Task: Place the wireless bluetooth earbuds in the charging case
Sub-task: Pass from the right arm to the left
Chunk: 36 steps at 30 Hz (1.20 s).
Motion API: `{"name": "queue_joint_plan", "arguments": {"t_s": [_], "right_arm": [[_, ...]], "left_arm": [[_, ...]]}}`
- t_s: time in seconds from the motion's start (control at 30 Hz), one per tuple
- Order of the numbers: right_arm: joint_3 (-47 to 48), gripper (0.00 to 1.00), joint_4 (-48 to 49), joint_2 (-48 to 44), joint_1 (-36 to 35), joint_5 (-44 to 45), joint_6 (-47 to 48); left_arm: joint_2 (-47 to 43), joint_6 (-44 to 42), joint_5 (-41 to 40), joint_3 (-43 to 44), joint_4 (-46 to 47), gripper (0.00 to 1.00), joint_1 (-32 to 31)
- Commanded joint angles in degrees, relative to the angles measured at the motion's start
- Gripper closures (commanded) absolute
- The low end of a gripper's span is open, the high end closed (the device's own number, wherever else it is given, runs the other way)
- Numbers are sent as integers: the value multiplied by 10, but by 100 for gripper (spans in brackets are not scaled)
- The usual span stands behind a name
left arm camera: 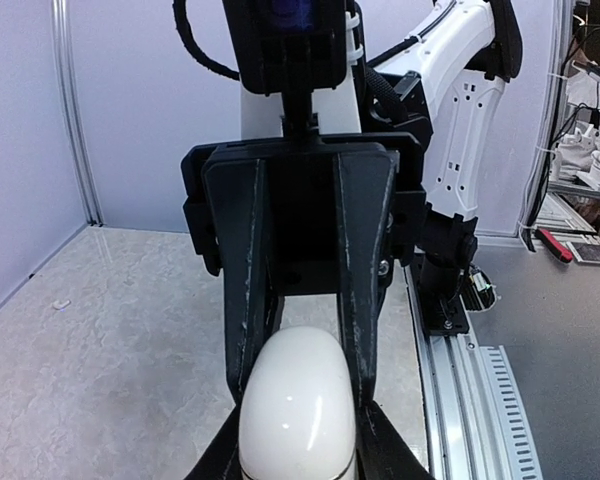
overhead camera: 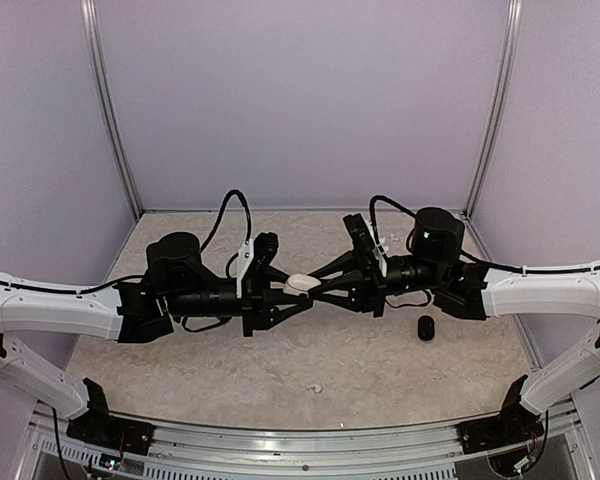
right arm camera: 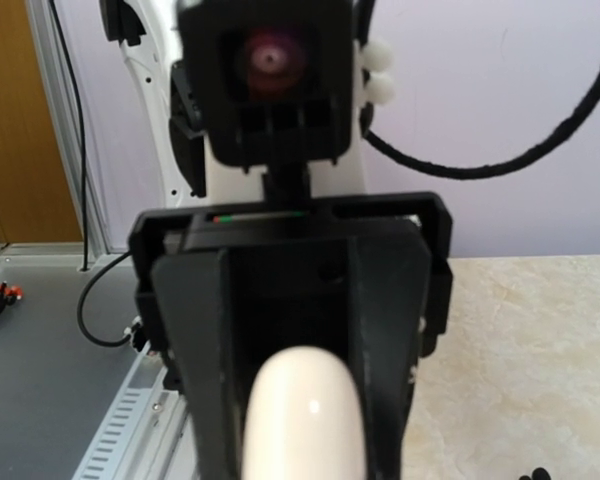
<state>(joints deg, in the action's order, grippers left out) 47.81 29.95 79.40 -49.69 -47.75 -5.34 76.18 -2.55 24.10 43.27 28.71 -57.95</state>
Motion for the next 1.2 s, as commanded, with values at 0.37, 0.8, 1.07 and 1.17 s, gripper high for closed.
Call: {"name": "queue_joint_plan", "arguments": {"t_s": [0.37, 0.8, 1.07, 1.17], "right_arm": [[-13, 89, -1, -23, -1, 1, 7], [-10, 85, 3, -15, -1, -3, 7], [2, 53, -16, -10, -2, 17, 17], [9, 54, -24, -9, -1, 34, 19]], "left_arm": [[-29, 21, 17, -23, 13, 68, 14], [-21, 23, 27, -17, 16, 75, 16], [-28, 1, 30, -27, 17, 87, 10], [-33, -18, 30, -33, 17, 87, 1]]}}
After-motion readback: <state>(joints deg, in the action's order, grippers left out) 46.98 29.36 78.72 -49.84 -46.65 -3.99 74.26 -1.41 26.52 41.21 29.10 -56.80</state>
